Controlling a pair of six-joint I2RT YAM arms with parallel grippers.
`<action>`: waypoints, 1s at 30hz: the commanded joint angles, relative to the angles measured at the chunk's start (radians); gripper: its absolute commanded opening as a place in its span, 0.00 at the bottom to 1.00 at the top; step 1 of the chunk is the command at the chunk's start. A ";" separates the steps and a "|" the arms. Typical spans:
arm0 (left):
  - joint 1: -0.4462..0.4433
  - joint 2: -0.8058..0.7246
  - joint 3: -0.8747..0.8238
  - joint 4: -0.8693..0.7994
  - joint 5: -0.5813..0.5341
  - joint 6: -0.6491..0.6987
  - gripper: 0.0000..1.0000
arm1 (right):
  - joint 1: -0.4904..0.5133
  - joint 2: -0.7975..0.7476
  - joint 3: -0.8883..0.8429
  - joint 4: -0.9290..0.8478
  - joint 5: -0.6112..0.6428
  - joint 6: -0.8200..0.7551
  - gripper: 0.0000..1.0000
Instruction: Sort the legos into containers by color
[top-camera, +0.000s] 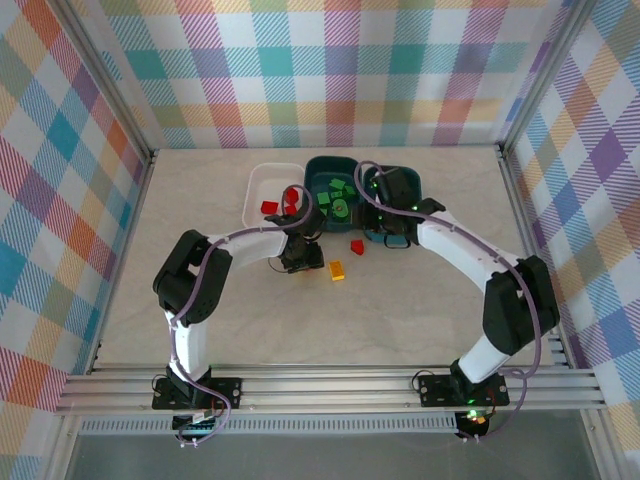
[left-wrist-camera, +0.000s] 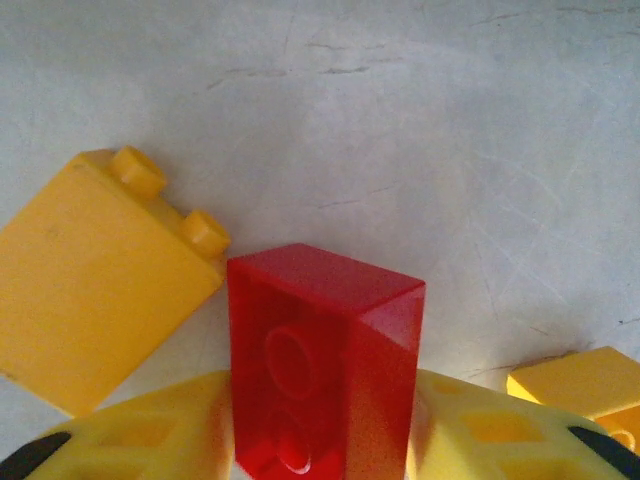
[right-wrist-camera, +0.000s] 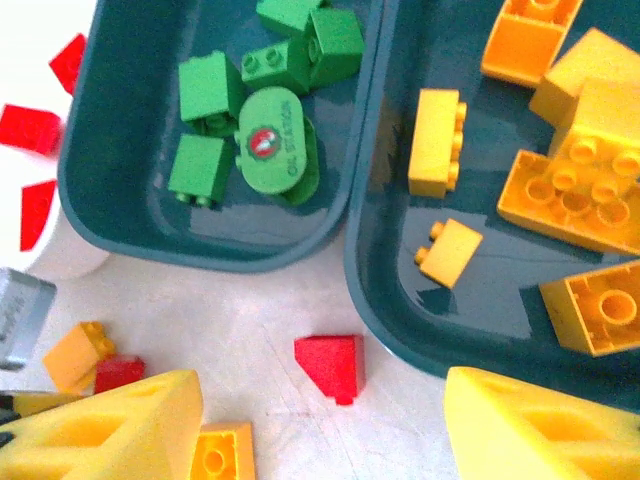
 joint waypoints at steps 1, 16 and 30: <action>-0.013 0.019 0.035 0.021 0.005 0.009 0.39 | 0.003 -0.063 -0.041 0.010 -0.005 0.014 0.65; -0.042 -0.160 0.048 -0.029 0.022 0.067 0.26 | 0.003 -0.104 -0.102 0.010 -0.010 0.027 0.64; 0.324 0.014 0.386 -0.176 0.019 0.188 0.27 | 0.153 -0.059 -0.129 0.020 -0.015 0.111 0.64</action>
